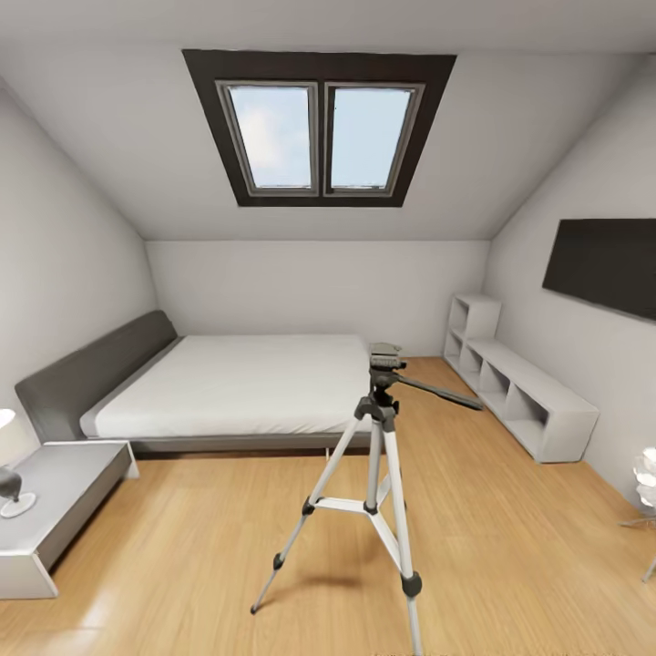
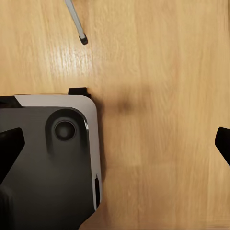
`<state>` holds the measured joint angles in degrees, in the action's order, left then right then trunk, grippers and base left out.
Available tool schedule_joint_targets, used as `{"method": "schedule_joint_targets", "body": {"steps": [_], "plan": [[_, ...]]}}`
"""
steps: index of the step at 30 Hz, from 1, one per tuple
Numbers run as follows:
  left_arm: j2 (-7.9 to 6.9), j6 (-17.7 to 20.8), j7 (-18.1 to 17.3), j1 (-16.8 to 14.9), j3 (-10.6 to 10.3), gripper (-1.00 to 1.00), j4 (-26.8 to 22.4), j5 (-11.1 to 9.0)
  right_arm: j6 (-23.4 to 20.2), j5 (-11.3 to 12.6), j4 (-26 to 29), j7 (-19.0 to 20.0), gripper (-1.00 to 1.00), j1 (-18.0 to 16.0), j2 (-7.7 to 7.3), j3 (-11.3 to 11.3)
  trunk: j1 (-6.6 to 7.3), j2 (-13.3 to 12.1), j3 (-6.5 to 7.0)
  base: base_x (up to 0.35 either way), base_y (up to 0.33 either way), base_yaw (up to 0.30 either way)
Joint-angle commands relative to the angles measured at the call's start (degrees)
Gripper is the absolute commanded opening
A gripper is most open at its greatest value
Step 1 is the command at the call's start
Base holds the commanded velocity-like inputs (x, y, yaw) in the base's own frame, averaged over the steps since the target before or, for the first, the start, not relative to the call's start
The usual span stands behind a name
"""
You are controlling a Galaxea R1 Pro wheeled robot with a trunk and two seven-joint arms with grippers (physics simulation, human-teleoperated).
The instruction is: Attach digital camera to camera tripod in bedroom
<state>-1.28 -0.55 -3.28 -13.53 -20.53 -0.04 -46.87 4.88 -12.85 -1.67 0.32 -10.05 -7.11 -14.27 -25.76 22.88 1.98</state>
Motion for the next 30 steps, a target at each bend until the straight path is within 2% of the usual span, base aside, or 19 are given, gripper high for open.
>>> {"method": "schedule_joint_targets", "body": {"steps": [1, 14, 30], "plan": [[-0.02, -0.07, -0.25, -0.01, -0.47, -1.00, 0.04, -0.42, 0.31, -0.52, -0.18, 0.03, 1.00, -0.06, -0.02, -0.49, -0.02, 0.04, -0.02, 0.000, 0.000, -0.248], [-0.03, -0.07, -0.24, -0.01, -0.41, -1.00, 0.04, -0.48, 0.31, -0.59, -0.18, 0.03, 1.00, -0.06, -0.01, -0.41, -0.02, 0.04, -0.02, 0.000, 0.000, -0.246], [-0.23, -0.07, -0.26, -0.01, -0.39, -1.00, 0.04, -0.58, 0.38, -0.66, -0.18, 0.03, 1.00, -0.06, -0.10, -0.40, -0.02, 0.04, -0.02, 0.001, -0.005, -0.027]]}}
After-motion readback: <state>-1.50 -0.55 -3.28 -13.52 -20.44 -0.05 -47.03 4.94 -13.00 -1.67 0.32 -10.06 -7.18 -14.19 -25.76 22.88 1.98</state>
